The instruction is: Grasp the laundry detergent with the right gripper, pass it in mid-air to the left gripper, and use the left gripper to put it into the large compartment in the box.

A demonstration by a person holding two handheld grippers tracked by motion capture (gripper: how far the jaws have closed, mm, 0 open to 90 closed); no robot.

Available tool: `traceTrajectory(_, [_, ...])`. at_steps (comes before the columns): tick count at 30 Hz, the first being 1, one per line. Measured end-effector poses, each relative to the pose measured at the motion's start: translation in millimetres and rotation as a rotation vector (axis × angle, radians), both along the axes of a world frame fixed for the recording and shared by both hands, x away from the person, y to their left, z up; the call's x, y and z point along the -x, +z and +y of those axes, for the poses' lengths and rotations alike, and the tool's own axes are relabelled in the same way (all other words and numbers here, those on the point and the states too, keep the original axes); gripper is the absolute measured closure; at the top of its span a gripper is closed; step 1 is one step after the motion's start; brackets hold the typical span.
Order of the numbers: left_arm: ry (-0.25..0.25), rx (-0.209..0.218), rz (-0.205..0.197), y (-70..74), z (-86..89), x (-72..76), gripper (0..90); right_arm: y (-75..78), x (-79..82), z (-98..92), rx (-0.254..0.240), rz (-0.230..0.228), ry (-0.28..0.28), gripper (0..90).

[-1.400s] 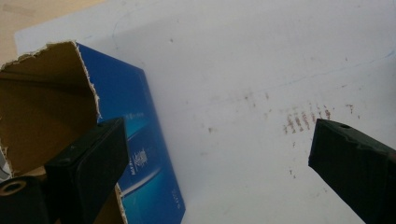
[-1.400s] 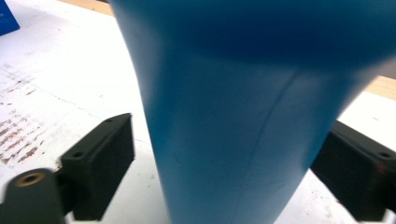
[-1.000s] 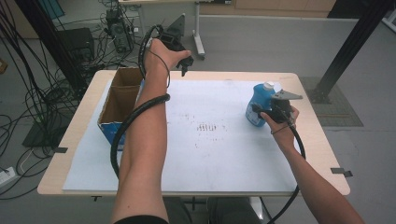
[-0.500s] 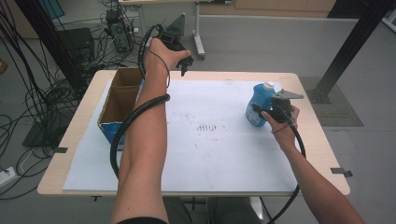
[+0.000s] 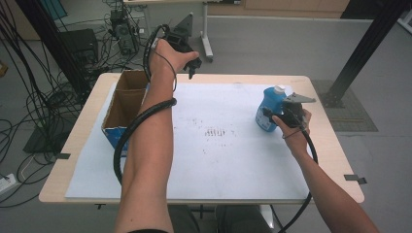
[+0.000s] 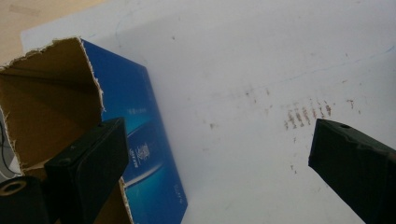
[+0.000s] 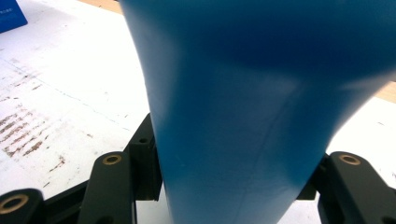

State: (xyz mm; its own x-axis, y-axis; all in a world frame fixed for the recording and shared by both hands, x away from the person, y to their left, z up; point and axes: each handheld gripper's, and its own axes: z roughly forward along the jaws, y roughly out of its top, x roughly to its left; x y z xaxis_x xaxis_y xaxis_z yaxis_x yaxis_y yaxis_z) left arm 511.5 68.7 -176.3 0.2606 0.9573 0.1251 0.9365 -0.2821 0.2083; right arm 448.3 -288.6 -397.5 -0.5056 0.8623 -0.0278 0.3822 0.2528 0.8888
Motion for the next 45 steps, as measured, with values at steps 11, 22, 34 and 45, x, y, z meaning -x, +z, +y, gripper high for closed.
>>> traceTrajectory(11, [0.000, 0.000, -0.002, 2.1, 0.3, 1.7, 5.6, 0.4, 0.1, 0.4, 0.001, 0.003, -0.003, 42.9])
traceTrajectory(22, [-0.002, -0.006, -0.003, 3.7, -0.1, 2.4, 5.6, 0.6, 1.1, 1.2, 0.005, 0.005, -0.009, 42.8])
traceTrajectory(34, [-0.002, -0.013, -0.004, 5.0, 1.2, 3.1, 5.6, 0.4, 0.6, 0.7, 0.001, 0.005, -0.009, 42.9])
traceTrajectory(45, [-0.001, -0.013, -0.006, 6.8, 0.9, 4.4, 5.6, 0.6, 0.8, 0.9, 0.001, 0.006, -0.011, 43.8])
